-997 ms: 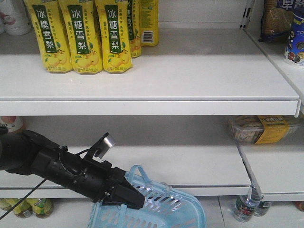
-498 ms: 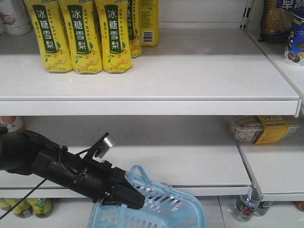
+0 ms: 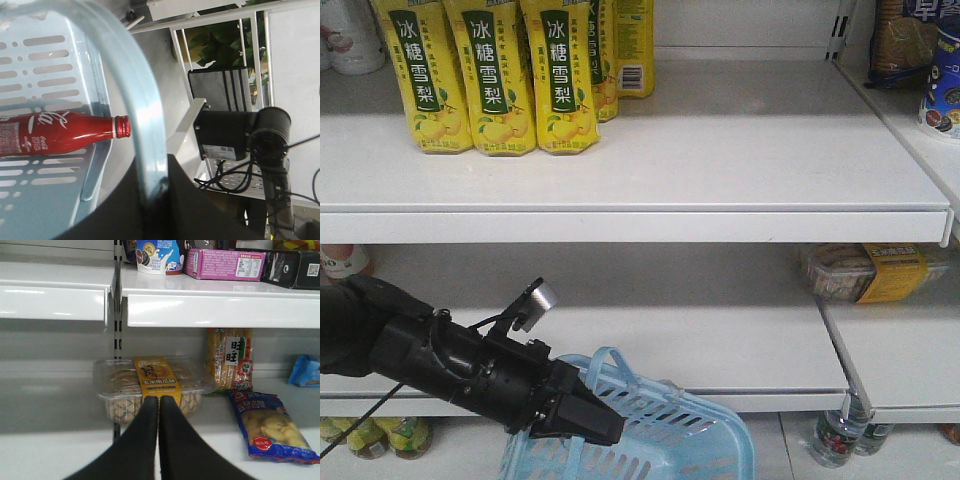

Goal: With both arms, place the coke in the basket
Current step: 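Swing the left gripper with the basket away from the shelf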

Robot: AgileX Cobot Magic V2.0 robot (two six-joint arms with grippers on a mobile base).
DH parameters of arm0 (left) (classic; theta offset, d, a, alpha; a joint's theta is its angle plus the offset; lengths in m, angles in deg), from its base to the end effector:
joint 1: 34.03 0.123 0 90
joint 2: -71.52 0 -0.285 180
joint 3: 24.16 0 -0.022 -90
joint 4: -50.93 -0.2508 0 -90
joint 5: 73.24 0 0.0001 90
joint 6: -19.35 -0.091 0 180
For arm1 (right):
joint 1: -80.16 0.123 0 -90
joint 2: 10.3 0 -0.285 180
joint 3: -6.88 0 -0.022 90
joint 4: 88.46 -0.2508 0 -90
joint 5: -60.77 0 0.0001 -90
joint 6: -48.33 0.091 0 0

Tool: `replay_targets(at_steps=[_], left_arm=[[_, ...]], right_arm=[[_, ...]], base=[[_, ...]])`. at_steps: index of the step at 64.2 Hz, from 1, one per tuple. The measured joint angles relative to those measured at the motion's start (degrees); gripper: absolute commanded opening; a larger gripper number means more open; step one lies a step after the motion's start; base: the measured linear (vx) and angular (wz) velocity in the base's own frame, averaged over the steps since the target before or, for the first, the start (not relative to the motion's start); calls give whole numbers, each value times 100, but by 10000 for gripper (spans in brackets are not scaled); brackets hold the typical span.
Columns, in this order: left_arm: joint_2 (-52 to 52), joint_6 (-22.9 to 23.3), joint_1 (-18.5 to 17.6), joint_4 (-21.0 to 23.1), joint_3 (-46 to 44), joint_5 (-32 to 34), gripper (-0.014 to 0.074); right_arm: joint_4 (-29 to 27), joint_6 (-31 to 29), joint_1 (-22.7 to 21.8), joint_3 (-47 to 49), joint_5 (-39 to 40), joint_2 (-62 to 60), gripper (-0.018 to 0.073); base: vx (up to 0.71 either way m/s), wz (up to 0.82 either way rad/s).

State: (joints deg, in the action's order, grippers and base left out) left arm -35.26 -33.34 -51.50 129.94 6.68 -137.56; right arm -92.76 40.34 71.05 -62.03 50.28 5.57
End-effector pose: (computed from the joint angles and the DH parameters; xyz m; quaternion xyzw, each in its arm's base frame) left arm 0.2453 -0.1617 0.1858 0.1246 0.8381 -0.5309 0.0145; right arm 0.0636 -0.0089 0.2373 0.0299 0.7381 -0.0705 0.6703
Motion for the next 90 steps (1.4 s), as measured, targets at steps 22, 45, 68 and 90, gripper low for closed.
replay_targets(at_steps=[22,45,68,90], left_arm=[[1395,-133,-175,133,1022,206,-6],[3117,-133,-465,133,2103,597,-6],[5235,-133,-486,64,2927,2013,-6],[6836,-64,-486,-1027,3072,2902,-6]], right_arm=[[0,0,0,0,0,0,-9],[0,0,0,0,6,0,-9],[0,0,0,0,1,0,-9],[0,0,0,0,1,0,-9]], base=[[0,0],[0,0],[0,0],[0,0]])
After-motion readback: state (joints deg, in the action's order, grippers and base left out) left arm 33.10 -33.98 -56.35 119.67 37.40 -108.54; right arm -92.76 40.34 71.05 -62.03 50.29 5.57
